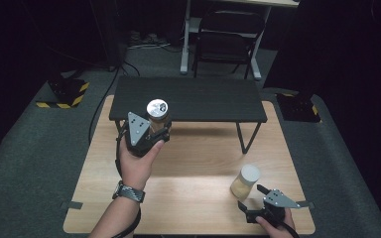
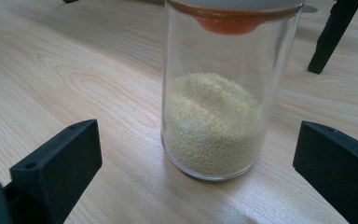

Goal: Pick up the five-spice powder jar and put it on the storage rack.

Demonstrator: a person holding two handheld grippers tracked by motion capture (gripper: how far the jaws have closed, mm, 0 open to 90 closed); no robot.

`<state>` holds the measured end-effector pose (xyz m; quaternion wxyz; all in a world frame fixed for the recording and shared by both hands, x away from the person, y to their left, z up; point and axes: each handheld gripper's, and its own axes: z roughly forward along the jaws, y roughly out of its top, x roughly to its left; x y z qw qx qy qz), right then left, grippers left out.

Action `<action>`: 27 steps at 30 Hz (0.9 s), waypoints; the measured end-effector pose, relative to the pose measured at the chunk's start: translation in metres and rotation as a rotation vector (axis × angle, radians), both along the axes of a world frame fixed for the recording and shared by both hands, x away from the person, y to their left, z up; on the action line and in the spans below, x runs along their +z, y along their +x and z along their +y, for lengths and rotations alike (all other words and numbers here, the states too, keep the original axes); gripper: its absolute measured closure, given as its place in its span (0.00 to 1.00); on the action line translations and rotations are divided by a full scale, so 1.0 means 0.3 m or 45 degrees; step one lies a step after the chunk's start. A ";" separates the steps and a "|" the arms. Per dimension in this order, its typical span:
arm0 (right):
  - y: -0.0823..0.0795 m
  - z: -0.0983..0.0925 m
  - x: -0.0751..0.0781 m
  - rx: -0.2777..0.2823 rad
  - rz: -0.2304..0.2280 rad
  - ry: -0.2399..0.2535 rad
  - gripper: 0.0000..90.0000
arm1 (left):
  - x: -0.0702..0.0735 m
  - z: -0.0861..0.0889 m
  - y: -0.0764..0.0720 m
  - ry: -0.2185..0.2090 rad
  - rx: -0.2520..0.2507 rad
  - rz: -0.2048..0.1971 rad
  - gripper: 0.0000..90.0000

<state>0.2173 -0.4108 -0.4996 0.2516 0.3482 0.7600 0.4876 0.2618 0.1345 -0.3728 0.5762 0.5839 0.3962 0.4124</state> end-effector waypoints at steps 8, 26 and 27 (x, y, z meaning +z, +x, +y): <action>-0.001 0.002 0.000 0.003 -0.005 -0.007 0.01 | 0.025 0.009 0.039 -0.022 0.012 -0.005 0.34; 0.001 -0.001 -0.001 0.023 -0.009 -0.009 0.01 | 0.086 -0.058 0.156 0.022 0.068 0.007 0.34; -0.001 -0.001 -0.001 0.022 -0.010 -0.008 0.01 | 0.087 -0.064 0.169 0.024 0.075 0.014 0.34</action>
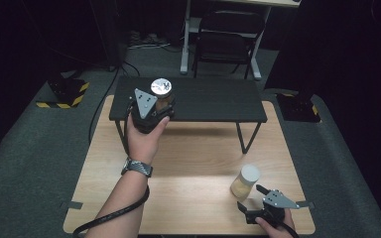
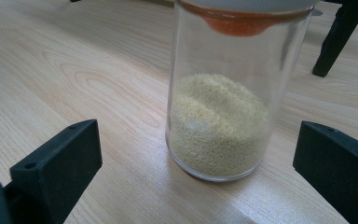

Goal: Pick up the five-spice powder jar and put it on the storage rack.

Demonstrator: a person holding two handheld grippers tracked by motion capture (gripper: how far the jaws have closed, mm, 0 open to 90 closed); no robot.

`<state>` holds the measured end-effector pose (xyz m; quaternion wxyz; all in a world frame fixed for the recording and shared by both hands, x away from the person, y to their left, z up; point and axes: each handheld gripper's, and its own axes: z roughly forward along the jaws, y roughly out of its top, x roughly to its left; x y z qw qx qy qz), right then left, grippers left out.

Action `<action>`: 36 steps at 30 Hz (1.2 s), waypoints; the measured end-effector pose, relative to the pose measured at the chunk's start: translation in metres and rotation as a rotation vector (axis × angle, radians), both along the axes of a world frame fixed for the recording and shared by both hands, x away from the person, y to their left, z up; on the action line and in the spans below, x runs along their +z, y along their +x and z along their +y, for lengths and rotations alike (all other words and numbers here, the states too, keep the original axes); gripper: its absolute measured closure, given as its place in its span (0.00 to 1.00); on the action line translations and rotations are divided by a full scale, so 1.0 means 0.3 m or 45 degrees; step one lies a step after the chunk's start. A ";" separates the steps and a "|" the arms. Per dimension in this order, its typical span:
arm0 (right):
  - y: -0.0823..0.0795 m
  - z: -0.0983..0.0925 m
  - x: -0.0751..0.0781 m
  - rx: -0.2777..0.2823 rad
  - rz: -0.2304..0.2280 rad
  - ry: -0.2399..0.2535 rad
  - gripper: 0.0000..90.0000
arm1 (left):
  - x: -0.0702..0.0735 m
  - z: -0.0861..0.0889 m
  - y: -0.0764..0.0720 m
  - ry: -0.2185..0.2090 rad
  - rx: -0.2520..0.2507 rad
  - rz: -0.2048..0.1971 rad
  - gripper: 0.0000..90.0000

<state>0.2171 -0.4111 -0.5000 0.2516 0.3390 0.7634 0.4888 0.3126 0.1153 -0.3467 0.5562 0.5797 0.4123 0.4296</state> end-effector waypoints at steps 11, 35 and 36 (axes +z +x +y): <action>0.000 -0.005 -0.003 0.001 -0.002 0.010 0.01 | -0.007 -0.020 0.060 -0.013 0.046 0.052 0.34; -0.001 -0.006 -0.004 0.011 -0.006 0.011 0.01 | -0.019 -0.023 0.100 -0.020 0.042 0.054 0.33; -0.001 -0.007 -0.004 0.011 -0.004 0.014 0.01 | -0.020 -0.023 0.100 -0.019 0.042 0.051 0.33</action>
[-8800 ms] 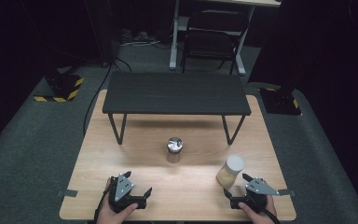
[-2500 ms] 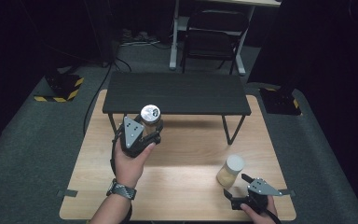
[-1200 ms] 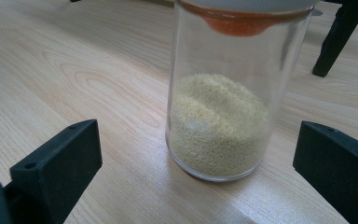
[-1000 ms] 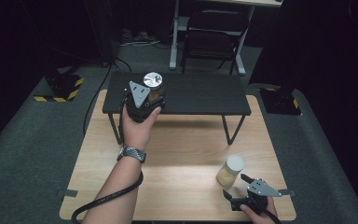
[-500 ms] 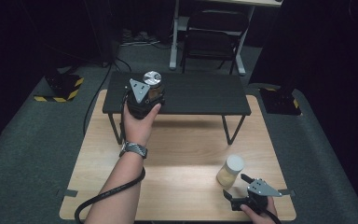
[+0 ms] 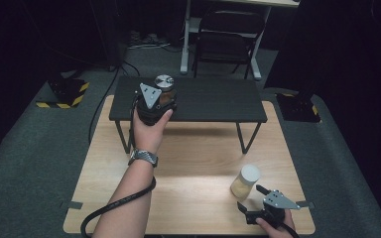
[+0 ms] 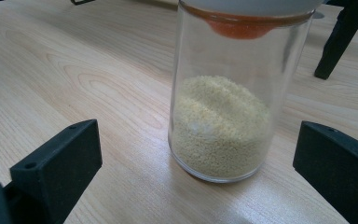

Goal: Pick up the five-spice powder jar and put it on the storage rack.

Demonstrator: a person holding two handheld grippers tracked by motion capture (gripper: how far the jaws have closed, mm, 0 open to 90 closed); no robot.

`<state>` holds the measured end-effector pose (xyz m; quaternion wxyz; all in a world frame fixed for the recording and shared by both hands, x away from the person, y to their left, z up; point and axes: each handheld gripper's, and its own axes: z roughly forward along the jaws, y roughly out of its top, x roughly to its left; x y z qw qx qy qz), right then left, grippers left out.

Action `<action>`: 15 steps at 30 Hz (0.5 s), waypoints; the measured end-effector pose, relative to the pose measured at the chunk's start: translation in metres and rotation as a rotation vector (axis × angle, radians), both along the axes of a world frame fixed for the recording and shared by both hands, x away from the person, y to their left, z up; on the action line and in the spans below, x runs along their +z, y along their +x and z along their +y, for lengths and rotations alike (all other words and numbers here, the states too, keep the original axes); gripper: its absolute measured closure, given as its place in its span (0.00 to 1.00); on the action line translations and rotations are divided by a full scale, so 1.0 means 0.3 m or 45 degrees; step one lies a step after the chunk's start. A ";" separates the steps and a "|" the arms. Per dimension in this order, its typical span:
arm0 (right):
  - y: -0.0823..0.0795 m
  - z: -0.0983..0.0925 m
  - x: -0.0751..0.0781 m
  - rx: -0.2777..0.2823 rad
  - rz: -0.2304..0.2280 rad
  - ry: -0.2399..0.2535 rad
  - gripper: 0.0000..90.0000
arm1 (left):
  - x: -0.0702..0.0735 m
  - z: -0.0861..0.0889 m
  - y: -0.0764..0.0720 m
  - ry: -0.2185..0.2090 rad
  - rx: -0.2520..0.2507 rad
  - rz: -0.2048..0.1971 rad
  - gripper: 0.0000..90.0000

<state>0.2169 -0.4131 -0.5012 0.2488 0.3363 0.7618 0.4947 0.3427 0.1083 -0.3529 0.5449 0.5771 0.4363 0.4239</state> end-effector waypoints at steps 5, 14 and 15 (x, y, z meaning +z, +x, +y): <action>-0.001 0.001 -0.001 -0.003 -0.001 0.002 0.01 | 0.001 0.001 -0.001 0.003 -0.002 0.002 0.33; -0.002 0.000 -0.001 -0.001 -0.002 0.002 0.01 | 0.012 0.001 -0.002 0.021 -0.001 0.015 0.33; -0.001 0.001 -0.001 0.000 -0.001 0.002 0.01 | 0.011 0.000 -0.003 0.021 0.001 0.014 0.33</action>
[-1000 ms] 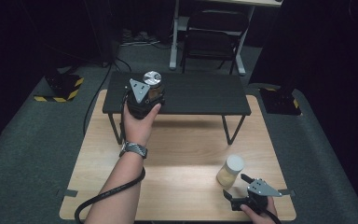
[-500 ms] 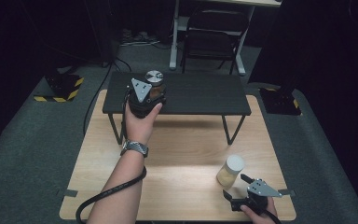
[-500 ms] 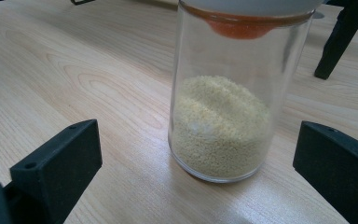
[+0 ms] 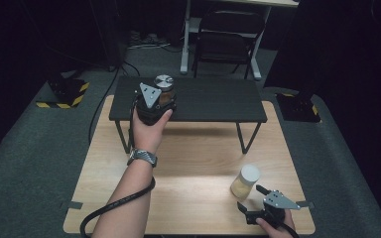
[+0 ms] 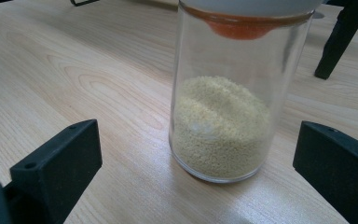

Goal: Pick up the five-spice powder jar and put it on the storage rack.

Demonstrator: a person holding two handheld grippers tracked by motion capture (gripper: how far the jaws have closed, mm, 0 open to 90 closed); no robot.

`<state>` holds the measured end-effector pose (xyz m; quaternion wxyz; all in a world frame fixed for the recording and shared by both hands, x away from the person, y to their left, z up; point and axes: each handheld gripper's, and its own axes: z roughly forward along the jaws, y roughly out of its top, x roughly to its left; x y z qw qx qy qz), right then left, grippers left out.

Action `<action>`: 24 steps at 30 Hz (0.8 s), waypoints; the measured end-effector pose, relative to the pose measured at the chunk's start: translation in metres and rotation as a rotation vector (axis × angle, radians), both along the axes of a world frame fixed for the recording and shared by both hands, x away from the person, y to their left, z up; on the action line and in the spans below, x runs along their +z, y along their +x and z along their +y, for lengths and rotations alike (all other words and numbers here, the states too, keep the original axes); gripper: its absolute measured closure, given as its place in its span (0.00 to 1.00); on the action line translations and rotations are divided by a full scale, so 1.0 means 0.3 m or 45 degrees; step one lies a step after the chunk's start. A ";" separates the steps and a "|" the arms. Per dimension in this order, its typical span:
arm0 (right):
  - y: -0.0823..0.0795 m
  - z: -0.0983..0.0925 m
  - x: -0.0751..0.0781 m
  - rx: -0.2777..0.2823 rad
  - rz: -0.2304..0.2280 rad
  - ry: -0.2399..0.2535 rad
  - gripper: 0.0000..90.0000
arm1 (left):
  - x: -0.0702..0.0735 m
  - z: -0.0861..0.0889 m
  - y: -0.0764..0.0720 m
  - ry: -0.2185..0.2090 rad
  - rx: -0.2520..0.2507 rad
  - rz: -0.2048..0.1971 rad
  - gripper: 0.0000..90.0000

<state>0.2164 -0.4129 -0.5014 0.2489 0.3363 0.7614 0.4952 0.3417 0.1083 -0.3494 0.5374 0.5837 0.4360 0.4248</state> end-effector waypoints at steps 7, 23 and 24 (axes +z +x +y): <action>-0.002 0.001 0.000 -0.001 -0.002 0.000 0.01 | -0.004 0.009 -0.010 -0.020 0.008 0.002 0.20; -0.001 0.006 0.002 -0.006 0.003 -0.007 0.01 | -0.008 0.062 -0.078 -0.066 -0.024 -0.032 0.01; -0.001 0.007 0.002 -0.007 0.004 -0.007 0.01 | -0.010 0.066 -0.084 -0.071 -0.026 -0.035 0.00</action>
